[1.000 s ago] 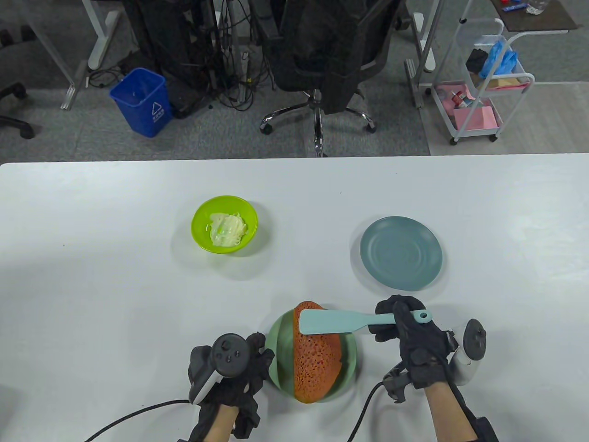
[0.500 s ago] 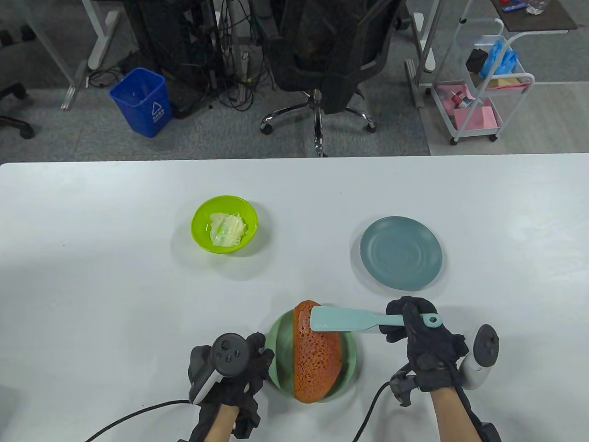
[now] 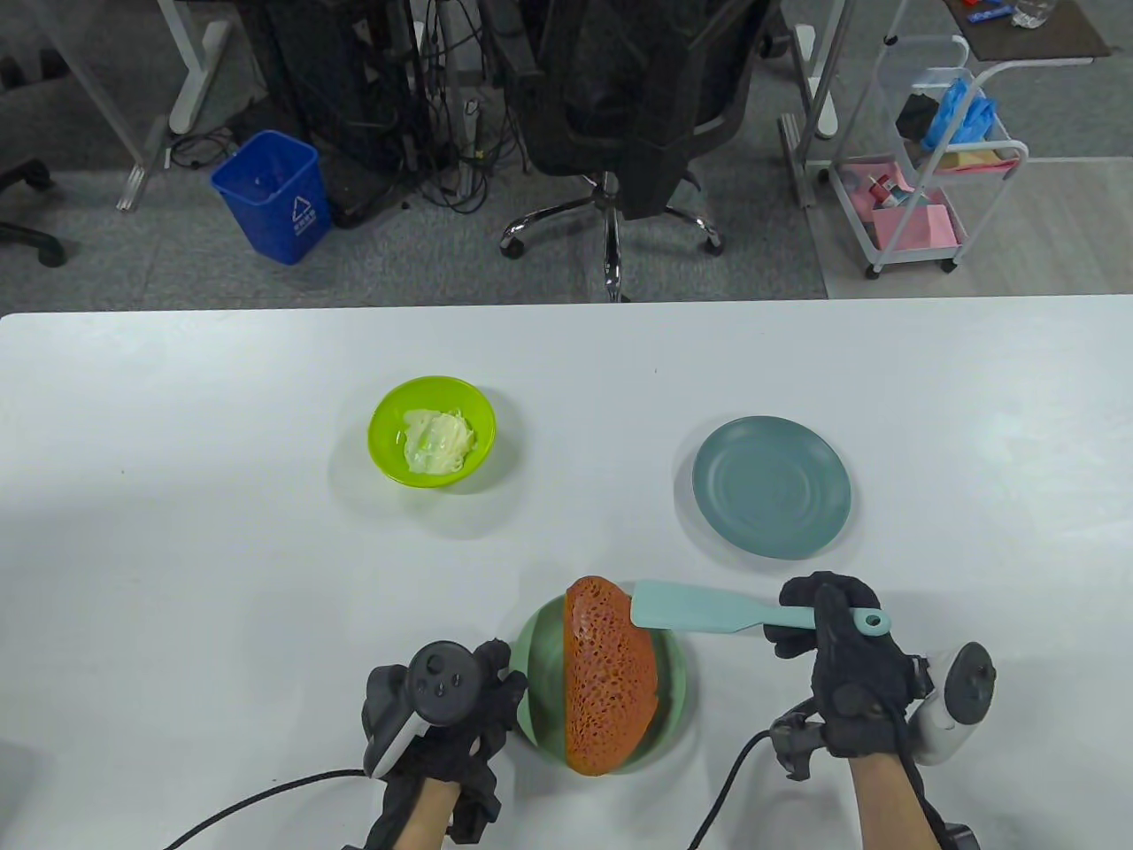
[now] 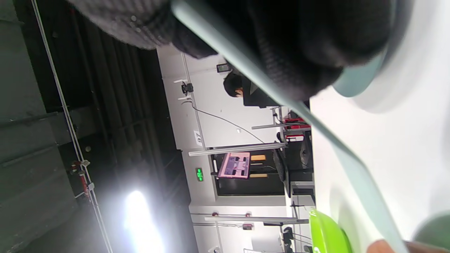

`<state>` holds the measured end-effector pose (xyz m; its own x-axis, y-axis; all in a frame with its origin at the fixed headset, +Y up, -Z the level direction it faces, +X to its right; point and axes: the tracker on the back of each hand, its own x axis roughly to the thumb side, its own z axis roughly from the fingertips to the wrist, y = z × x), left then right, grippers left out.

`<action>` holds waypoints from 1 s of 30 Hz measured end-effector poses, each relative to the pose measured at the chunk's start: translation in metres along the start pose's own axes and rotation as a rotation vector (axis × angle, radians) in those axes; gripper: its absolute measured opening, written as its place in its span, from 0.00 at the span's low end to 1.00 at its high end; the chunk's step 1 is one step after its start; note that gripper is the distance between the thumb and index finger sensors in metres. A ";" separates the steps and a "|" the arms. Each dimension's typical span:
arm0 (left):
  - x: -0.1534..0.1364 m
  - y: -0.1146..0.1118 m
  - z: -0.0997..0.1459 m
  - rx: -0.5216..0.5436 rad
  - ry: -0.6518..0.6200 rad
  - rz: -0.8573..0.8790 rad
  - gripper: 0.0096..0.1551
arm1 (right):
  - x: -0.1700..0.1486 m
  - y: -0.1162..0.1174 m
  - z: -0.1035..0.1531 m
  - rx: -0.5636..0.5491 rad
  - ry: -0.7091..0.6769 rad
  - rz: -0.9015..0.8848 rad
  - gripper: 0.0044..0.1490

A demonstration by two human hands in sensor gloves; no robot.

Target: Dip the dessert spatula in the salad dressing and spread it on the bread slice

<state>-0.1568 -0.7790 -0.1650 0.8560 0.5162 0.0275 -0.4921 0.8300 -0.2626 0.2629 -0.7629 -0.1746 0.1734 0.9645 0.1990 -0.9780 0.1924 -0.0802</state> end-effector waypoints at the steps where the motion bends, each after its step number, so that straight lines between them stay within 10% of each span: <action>1: 0.000 0.000 0.000 -0.001 0.003 0.001 0.30 | -0.001 0.002 0.000 0.011 -0.016 -0.015 0.22; 16: 0.001 0.000 0.000 0.002 0.003 -0.007 0.31 | -0.020 0.035 0.002 0.192 0.095 -0.029 0.26; 30: 0.000 0.000 0.001 0.002 0.006 -0.001 0.31 | 0.006 0.041 0.009 0.130 0.026 0.149 0.24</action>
<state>-0.1565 -0.7785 -0.1643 0.8575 0.5141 0.0216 -0.4916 0.8308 -0.2610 0.2226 -0.7504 -0.1676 0.0274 0.9852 0.1693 -0.9995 0.0243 0.0203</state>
